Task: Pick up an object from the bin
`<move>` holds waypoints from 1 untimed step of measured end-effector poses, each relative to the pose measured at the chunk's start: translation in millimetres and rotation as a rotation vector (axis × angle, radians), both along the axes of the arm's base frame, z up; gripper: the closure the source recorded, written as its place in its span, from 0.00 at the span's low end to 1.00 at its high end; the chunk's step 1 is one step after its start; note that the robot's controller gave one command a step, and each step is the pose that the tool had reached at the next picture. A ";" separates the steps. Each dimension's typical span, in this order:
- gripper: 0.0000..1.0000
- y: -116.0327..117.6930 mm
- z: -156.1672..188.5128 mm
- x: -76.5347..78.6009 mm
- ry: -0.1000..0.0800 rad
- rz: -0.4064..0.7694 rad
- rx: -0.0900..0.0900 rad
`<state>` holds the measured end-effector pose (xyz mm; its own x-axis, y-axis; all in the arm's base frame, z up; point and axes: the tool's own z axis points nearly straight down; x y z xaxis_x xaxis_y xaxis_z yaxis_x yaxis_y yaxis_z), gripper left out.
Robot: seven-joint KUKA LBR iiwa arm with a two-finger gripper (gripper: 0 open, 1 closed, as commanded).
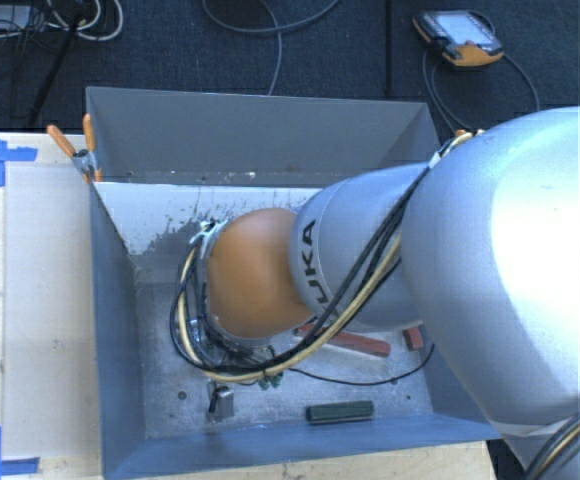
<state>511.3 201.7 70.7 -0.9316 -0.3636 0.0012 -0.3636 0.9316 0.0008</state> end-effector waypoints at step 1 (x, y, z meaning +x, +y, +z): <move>0.00 -3.2 20.3 -9.9 0.006 0.106 -0.002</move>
Offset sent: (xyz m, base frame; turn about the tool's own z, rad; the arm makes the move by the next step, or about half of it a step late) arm 0.0009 -0.0544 0.0258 -0.3158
